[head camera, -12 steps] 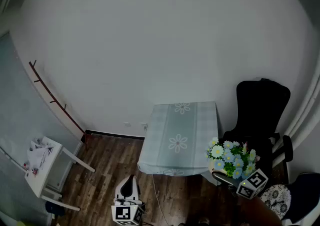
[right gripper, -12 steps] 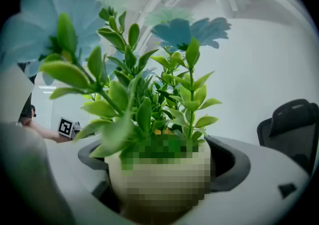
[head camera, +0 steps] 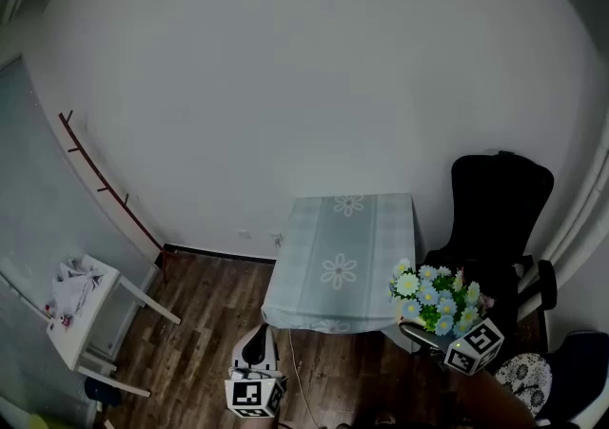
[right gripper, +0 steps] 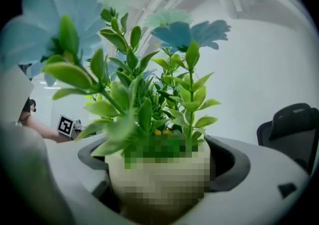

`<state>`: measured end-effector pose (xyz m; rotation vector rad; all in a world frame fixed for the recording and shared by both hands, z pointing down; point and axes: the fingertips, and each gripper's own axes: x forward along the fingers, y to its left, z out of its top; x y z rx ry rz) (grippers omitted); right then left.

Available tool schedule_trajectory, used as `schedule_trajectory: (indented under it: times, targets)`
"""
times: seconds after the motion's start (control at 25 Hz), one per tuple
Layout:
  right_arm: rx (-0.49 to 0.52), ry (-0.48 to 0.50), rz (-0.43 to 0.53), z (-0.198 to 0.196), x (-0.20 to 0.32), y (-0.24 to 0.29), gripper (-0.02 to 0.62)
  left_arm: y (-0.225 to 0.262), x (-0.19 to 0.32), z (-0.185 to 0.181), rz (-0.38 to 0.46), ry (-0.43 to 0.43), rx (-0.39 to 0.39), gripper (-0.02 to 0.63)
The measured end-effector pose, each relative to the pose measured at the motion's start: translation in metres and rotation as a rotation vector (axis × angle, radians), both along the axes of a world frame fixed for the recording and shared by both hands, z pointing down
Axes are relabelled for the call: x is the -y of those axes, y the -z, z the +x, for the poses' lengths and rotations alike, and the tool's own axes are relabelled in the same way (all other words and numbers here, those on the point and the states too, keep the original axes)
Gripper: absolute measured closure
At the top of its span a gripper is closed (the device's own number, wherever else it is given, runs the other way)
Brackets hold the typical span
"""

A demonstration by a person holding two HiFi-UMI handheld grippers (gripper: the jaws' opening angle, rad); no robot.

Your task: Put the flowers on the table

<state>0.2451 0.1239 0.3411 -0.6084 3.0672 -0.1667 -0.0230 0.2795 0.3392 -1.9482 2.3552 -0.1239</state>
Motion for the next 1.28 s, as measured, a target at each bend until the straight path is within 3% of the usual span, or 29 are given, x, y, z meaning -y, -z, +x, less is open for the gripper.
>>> schedule_trajectory:
  times: [0.44,0.76,1.0,1.28]
  targets:
    - [-0.036,-0.023,0.069,-0.013,0.03,-0.005,0.046,0.001,0.023,0.006,-0.012,0.033,0.03,0.601]
    - [-0.044,-0.031,0.049,-0.014,0.039,-0.015,0.046,-0.008,0.023,-0.006,-0.03,0.068,0.011,0.601]
    - [-0.053,-0.047,0.046,-0.02,0.052,-0.024,0.046,-0.018,0.047,-0.01,-0.025,0.028,0.005,0.601]
    - [-0.045,-0.095,0.041,-0.038,0.078,-0.017,0.046,-0.03,0.083,-0.043,-0.04,-0.002,-0.018,0.601]
